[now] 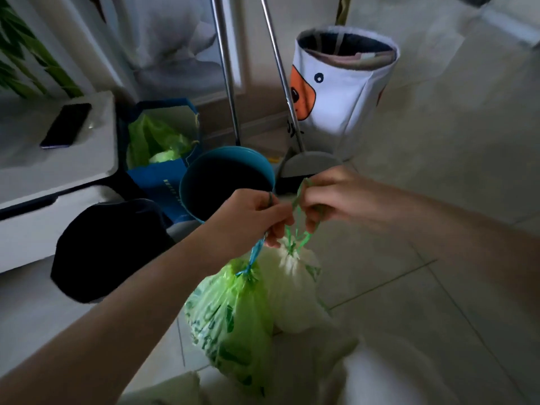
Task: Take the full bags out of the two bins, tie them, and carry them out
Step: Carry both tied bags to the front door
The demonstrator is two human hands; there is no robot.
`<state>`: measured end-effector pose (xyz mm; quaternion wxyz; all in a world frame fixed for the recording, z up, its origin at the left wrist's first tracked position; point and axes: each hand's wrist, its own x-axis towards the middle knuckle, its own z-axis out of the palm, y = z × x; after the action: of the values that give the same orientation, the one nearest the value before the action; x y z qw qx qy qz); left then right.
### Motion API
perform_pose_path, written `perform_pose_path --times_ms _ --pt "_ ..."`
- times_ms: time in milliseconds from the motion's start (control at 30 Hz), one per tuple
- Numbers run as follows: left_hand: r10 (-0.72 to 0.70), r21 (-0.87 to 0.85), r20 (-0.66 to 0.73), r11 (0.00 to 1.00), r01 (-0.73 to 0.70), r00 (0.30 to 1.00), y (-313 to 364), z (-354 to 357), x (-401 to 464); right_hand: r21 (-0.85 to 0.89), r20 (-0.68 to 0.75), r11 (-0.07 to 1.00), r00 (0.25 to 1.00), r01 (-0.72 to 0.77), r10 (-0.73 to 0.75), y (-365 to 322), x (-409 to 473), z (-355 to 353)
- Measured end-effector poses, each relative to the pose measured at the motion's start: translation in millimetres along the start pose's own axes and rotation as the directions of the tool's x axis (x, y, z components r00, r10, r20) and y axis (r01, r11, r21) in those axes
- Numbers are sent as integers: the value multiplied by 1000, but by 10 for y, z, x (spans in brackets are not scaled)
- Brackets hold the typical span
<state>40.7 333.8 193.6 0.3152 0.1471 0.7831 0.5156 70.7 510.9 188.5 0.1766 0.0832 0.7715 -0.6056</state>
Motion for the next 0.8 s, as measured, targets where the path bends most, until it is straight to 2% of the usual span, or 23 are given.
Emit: perform_pose_path --times_ms 67,133,400,533,633,800 --pt "-84 -52 59 995 87 995 152 27 132 19 -42 999 999 -29 30 -115 -23 -161" --pt "-142 -64 96 987 148 985 364 53 191 -58 -104 997 993 -59 52 -254 -98 -324" --pt "-274 9 128 961 275 953 1528 493 -71 -187 -195 960 965 -210 173 -815 -917 -856" --pt "-334 59 141 942 329 932 2212 902 -327 -123 -300 951 924 -284 237 -1149 -1543 -1298" --pt "-300 122 132 951 285 945 2815 1176 -462 -50 -376 951 888 -306 266 -1450 -2086 -1737" --pt "-252 103 122 965 241 960 3841 1679 -581 84 -503 953 813 -290 292 -1890 -2990 -2447"
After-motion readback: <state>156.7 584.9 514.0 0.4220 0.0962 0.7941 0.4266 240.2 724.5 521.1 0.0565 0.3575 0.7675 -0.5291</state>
